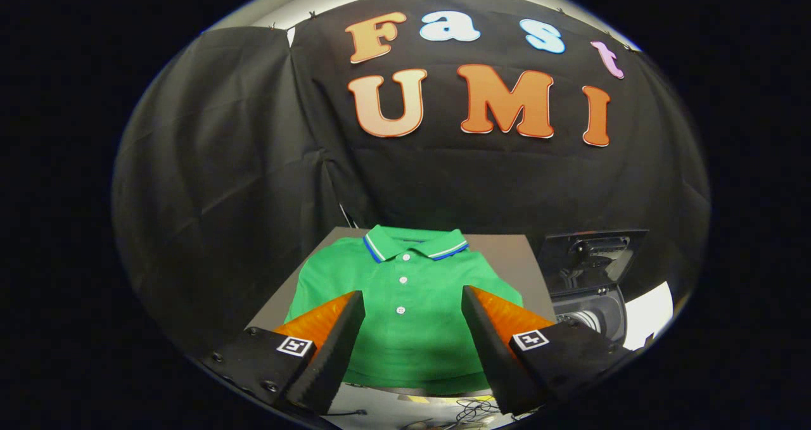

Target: Put the clothes into the washing machine and then close the washing machine lid.

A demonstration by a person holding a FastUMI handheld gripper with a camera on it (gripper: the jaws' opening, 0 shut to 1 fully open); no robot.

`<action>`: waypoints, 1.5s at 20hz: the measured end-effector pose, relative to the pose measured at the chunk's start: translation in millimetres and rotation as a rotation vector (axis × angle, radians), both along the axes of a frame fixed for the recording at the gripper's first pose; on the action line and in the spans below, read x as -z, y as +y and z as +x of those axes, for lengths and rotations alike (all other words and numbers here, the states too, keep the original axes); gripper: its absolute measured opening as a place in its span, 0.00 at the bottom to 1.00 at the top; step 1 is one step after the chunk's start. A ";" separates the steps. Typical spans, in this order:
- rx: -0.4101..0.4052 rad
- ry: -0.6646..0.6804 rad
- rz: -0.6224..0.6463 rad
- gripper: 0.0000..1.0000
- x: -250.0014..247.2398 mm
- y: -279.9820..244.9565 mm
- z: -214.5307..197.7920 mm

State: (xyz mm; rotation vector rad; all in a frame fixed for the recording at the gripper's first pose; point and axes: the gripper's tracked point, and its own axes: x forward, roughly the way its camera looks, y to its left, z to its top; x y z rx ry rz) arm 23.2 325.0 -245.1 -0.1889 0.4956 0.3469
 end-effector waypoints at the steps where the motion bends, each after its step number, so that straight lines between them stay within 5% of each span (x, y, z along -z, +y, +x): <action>1: -0.003 0.012 -0.012 0.99 7.4 4.4 0.6; 17: 0.014 0.121 -0.080 0.93 68.1 9.6 4.3; 18: 0.026 0.125 -0.076 0.90 69.0 6.6 5.5; 22: 0.026 0.160 -0.020 0.47 69.4 8.7 5.5; 28: -0.001 0.168 0.054 0.18 70.1 8.9 8.2; 30: -0.007 0.175 0.048 0.18 69.3 6.0 9.9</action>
